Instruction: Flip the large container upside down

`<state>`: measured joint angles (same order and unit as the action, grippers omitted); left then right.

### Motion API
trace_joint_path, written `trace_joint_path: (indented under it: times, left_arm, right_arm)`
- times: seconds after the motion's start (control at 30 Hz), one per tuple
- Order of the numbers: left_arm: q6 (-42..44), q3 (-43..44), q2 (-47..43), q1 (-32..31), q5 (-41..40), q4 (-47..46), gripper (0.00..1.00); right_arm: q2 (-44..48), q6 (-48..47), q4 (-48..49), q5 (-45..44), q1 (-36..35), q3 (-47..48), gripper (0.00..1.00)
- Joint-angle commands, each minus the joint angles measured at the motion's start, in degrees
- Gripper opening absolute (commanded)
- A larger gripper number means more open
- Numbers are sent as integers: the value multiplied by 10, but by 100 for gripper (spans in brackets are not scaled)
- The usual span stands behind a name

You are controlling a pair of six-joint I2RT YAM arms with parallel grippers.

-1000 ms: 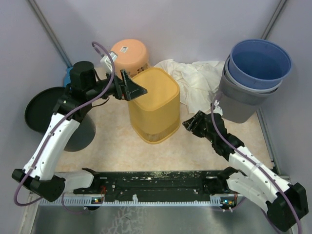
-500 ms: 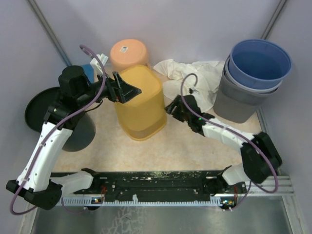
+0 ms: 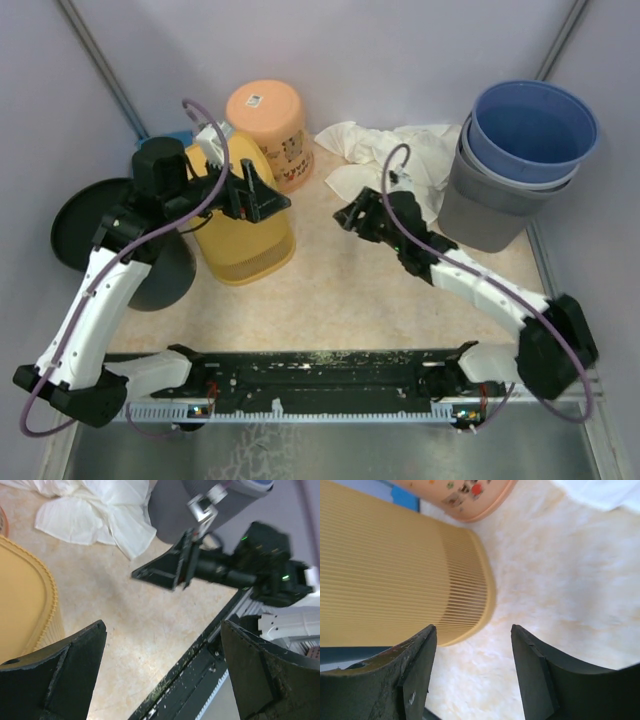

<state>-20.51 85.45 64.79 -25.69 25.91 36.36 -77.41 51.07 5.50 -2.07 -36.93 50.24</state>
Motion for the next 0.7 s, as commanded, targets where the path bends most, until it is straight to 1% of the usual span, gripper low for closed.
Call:
trace_joint_path:
  times: [0.0,0.07,0.13,0.23,0.33,0.4,0.5,0.53,0.57,0.63,0.67]
  left_arm:
    - [75,29,21,-33,-4,111,100]
    - [106,43,31,-59,-32,162,100]
    - [118,50,43,-86,-47,187,100]
    - [111,35,58,-140,-59,170,100]
    - [98,17,84,-183,-92,136,100]
    - [95,14,101,-184,-118,134,100]
    - [103,-5,112,-180,-159,126,100]
    - [104,-11,115,-176,-171,123,100]
    - [107,-18,118,-171,-177,118,100]
    - [113,-27,125,-159,-188,105,100]
    - [115,-31,128,-153,-191,98,100]
  right_arm:
    - [161,-152,-153,-70,21,-7,62]
    - [215,-213,-230,-99,22,19,64]
    - [253,-266,-308,-134,22,68,65]
    - [277,-334,-382,-196,22,166,66]
    - [271,-408,-413,-260,22,265,65]
    - [248,-462,-422,-300,22,323,63]
    - [194,-529,-439,-381,29,403,63]
    - [173,-540,-450,-382,42,432,63]
    - [152,-544,-469,-358,63,463,63]
    - [112,-534,-504,-280,130,522,64]
    - [94,-532,-515,-269,141,547,64]
